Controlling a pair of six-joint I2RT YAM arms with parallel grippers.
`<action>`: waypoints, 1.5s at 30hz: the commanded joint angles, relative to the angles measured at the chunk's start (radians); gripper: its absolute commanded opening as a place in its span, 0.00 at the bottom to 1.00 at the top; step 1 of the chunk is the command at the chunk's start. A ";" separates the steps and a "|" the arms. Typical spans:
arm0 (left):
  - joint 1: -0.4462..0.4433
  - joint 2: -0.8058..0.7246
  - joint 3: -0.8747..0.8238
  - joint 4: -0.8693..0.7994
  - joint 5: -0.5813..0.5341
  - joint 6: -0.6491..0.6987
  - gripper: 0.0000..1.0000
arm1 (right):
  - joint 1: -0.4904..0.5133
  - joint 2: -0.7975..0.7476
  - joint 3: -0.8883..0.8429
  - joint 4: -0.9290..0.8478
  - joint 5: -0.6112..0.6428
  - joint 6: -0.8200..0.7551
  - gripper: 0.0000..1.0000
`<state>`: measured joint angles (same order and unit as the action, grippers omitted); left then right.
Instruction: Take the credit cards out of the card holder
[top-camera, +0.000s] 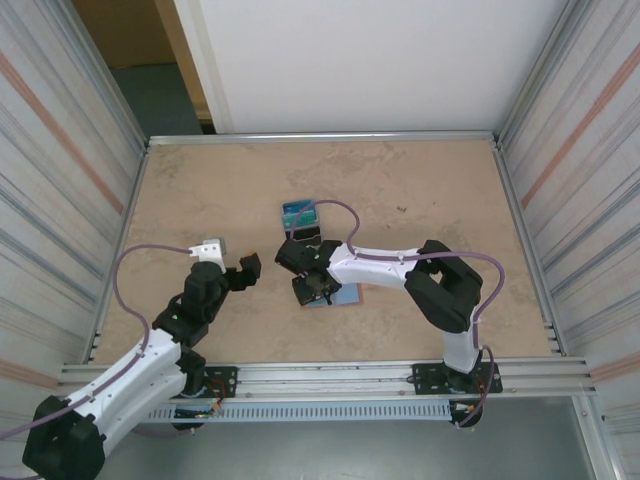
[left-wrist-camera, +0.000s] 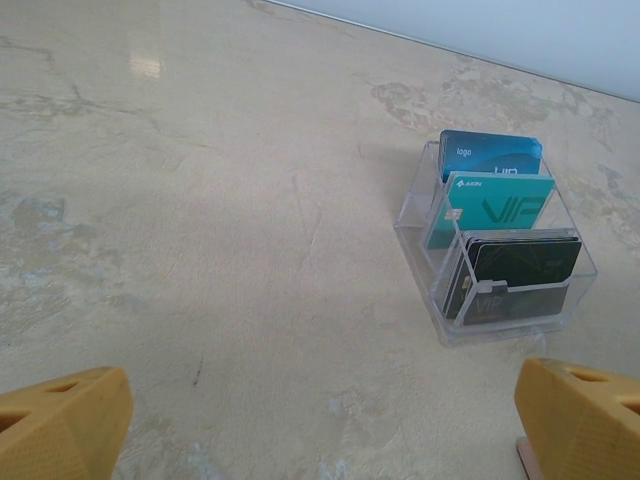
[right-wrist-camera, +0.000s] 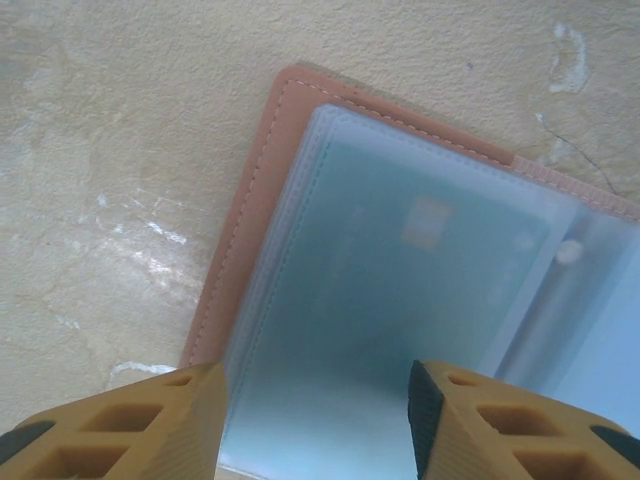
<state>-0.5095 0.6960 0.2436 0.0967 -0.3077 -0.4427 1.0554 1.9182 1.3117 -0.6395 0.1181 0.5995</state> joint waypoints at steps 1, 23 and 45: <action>0.011 0.009 -0.002 -0.017 -0.012 -0.012 0.99 | 0.003 0.019 -0.010 0.015 -0.029 0.028 0.53; 0.012 0.020 0.017 -0.047 -0.021 -0.001 0.99 | -0.010 0.012 -0.049 0.012 0.013 0.057 0.30; 0.012 0.016 0.056 -0.066 -0.013 0.038 0.99 | -0.051 -0.091 -0.097 0.040 0.022 0.074 0.34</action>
<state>-0.5095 0.7151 0.2649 0.0319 -0.3080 -0.4232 1.0103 1.8648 1.2186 -0.5549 0.0971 0.6514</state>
